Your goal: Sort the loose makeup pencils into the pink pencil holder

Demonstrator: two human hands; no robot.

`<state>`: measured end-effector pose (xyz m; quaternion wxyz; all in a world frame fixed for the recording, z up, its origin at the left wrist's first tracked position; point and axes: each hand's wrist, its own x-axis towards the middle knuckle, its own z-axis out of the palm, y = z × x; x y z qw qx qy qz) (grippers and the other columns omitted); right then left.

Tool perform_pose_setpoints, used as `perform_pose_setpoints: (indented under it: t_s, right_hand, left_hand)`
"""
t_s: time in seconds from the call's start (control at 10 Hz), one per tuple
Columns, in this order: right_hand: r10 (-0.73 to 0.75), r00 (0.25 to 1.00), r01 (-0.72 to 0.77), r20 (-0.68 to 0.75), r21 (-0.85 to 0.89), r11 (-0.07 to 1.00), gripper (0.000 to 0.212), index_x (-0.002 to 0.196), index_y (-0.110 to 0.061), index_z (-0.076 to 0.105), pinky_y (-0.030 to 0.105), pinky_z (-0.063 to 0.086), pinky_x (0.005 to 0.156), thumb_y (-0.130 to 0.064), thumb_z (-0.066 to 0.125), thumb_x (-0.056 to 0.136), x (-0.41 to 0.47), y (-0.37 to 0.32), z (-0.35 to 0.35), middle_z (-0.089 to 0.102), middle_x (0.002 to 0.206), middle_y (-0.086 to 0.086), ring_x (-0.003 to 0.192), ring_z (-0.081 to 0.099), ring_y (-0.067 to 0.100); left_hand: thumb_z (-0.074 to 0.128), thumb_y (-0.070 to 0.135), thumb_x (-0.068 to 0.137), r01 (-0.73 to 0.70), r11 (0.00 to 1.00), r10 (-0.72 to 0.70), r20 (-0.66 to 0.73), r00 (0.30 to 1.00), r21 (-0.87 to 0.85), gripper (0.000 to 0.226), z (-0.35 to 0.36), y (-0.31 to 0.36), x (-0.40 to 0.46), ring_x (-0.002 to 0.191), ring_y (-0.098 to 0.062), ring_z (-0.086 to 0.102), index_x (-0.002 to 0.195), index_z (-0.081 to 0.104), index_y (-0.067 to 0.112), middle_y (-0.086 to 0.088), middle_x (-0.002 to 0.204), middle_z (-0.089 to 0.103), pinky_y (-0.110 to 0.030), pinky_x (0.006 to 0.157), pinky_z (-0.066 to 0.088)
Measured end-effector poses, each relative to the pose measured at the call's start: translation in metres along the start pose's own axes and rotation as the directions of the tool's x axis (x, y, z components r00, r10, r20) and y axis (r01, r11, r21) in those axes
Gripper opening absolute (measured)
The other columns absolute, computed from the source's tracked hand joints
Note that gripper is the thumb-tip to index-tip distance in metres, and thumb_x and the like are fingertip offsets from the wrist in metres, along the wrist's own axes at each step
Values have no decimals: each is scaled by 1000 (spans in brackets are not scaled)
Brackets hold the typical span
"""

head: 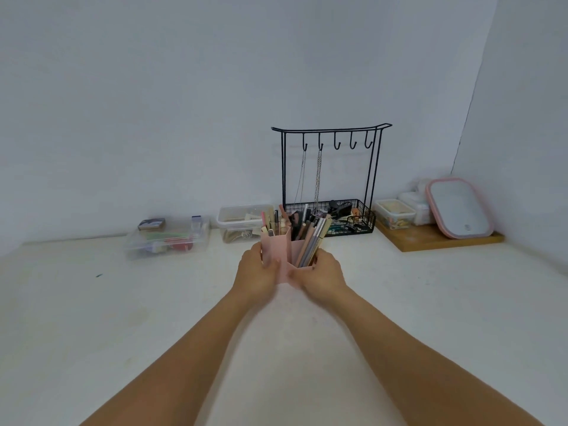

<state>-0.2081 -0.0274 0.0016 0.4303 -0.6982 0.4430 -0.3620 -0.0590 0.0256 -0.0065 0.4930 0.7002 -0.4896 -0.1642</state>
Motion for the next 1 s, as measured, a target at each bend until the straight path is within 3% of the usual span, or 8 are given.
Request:
perform_pose_setpoints:
  t_s: [0.1,0.2,0.3,0.5,0.6,0.8,0.9,1.0]
  right_hand:
    - [6,997,-8,-83,-30,1000,46,104,-23,69,39,63,71,-31,80,60,11,13,-10,74,91,-8,78,71,12]
    - [-5,991,-1,-135,-42,999,52,110,-25,68,35,62,75,-36,86,62,20,21,-22,73,97,-10,82,68,5]
    - [-19,987,15,-159,-26,1000,54,112,-27,64,25,58,68,-41,86,65,31,24,-26,70,98,-12,82,65,1]
    - [-35,983,18,-179,-98,995,39,107,-23,57,19,41,55,-37,78,77,53,23,-21,61,86,-12,72,56,1]
    - [3,979,-21,-202,-90,996,44,115,-19,60,28,51,70,-35,77,77,66,23,-17,66,95,-5,82,63,14]
    - [163,976,-178,-144,-97,979,45,110,-12,60,34,52,76,-37,77,76,67,14,-23,66,105,4,92,62,23]
    - [225,973,-229,-41,-195,954,30,77,-16,54,32,50,73,-33,79,78,50,-4,-40,63,93,5,85,61,22]
    - [142,990,-144,-25,-257,956,39,63,-13,49,26,40,57,-33,77,81,20,-37,-72,53,69,-1,64,51,16]
  left_hand:
    - [54,12,99,11,1000,-9,92,996,-20,57,8,2,6,113,-24,66,154,37,17,-4,139,59,-35,89,54]
    - [52,5,100,3,997,12,194,981,-78,60,18,5,11,109,-8,66,156,36,19,1,147,54,-10,79,50]
    - [53,4,100,22,991,14,267,964,-131,63,27,9,16,104,6,61,158,32,18,9,147,50,-1,70,44]
    - [45,-6,99,67,983,-10,314,949,-169,70,37,4,34,134,-20,53,161,24,19,1,160,40,-16,88,45]
    - [48,-2,101,116,985,-71,316,946,-128,69,40,4,42,147,-27,38,161,24,21,-2,164,33,-25,100,36]
    - [56,6,101,153,981,-112,295,949,-119,68,29,10,38,146,-27,39,159,26,22,-8,162,36,-32,106,37]
    - [63,16,99,100,988,-70,231,970,-121,63,12,21,29,135,-22,51,156,35,22,-1,154,45,-32,100,42]
    - [67,15,97,-107,972,104,-27,994,-209,42,-24,42,17,109,-10,63,137,56,24,1,136,63,-29,92,51]
